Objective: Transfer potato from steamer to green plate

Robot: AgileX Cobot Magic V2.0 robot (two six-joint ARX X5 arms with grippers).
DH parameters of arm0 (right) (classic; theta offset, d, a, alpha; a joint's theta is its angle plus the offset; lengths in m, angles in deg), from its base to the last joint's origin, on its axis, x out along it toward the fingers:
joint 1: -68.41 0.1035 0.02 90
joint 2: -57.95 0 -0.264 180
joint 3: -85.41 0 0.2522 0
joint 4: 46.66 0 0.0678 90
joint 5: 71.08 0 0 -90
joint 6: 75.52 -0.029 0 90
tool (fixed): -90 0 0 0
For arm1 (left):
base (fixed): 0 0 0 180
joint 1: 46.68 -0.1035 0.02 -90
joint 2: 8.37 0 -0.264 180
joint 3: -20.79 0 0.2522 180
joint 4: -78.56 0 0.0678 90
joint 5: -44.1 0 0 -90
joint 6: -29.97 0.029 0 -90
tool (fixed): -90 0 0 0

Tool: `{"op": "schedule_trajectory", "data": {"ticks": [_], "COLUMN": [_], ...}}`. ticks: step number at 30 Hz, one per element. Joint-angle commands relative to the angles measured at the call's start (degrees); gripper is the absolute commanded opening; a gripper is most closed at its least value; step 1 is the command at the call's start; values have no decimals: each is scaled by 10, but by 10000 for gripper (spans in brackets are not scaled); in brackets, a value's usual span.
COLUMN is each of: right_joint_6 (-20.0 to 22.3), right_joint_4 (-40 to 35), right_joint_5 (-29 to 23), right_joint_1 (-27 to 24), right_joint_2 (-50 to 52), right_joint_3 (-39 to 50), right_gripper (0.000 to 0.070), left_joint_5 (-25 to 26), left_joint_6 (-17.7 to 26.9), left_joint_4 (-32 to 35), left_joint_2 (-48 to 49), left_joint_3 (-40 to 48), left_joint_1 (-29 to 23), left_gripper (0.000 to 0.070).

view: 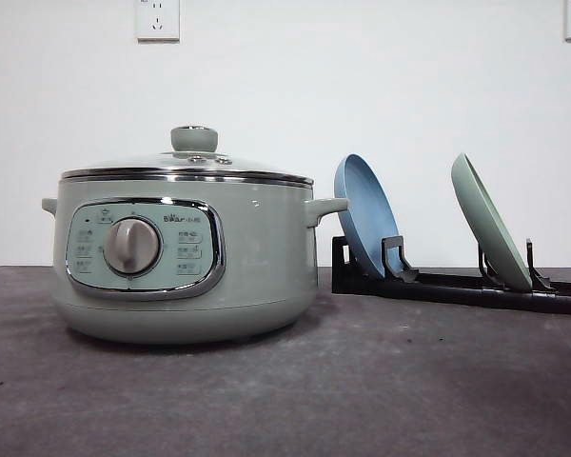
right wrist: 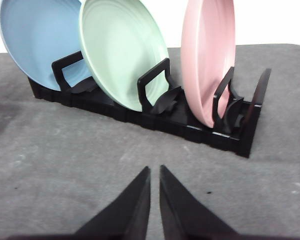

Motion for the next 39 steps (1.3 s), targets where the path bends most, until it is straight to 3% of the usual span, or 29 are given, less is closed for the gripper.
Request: {"op": "schedule_trajectory", "data": {"ticks": [1,7,13,16,23,31,34,39], "right_joint_6": [-32,-53,-101,-132,-188,-187,-186,-154], "right_joint_4": [-1,-2,25,24,30,61,79,148], "right_joint_5": [10,73,81,80,81,104,142,194], "right_joint_1": [0,0,8,15,25,30,30,30], "right_joint_2": [2,2,1,1,0,-77,-126,-216], "right_joint_3": [3,0,-31,-49,-110,-235,-294,-408], "right_gripper": [23,8,4,4,4,4,4,4], "left_joint_5": [-4,17,36,36,35,63,89,117], "left_joint_6": [-26,-79,-173,-193,-199,-194,-185,-126], "left_joint_4": [-4,-4,-3,-4,-4,-13,-53,-145], "left_joint_2": [1,1,-1,-4,-53,-203,-266,-362], "left_joint_3": [12,11,-11,-33,-123,-284,-357,-487], "left_joint_1": [-1,-1,11,23,39,61,71,89], "left_gripper": [0,0,0,1,1,1,1,1]}}
